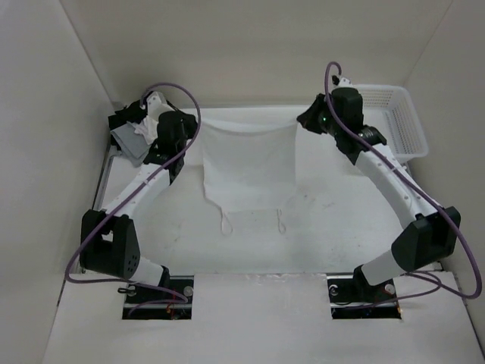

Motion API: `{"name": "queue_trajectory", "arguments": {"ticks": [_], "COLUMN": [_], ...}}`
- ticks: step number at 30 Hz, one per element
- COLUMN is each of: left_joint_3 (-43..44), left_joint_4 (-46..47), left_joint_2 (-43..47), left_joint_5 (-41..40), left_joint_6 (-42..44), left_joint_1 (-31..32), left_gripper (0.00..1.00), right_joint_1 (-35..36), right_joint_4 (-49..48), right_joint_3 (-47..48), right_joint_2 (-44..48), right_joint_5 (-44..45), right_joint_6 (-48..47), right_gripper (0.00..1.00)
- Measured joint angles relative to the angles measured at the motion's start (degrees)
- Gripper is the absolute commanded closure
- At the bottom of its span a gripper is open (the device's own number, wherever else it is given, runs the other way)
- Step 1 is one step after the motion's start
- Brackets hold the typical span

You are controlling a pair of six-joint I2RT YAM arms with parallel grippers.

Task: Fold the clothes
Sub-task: Flatten the tank top out

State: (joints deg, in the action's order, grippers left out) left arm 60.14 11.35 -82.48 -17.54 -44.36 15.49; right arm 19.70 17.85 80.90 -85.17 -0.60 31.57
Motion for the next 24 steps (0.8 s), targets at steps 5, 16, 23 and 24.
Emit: {"name": "queue_trajectory", "arguments": {"ticks": [5,16,23,24], "left_joint_3": [7.63,-4.33,-29.31,-32.96], "left_joint_4": [2.27,10.58,13.62,13.16], "left_joint_2": [-1.01,12.11,18.62,19.74], "left_joint_5": [3.34,6.29,6.32,6.4], "left_joint_6": [-1.4,-2.45,-5.95,-6.51], "left_joint_1": [-3.85,-3.21,-1.49,-1.6], "left_gripper": [0.99,0.98,0.98,0.98], "right_joint_1": [-2.14,-1.27,2.64,3.26], "right_joint_4": [0.09,-7.1,-14.27,-14.91], "right_joint_3": [13.75,-3.91,-33.33,-36.24], "right_joint_2": [-2.56,9.27,13.9,13.99], "right_joint_5": [-2.67,-3.96,-4.15,-4.13], "right_joint_6": [-0.33,0.2,5.05,5.84], "right_gripper": [1.0,1.0,1.0,1.0]}}
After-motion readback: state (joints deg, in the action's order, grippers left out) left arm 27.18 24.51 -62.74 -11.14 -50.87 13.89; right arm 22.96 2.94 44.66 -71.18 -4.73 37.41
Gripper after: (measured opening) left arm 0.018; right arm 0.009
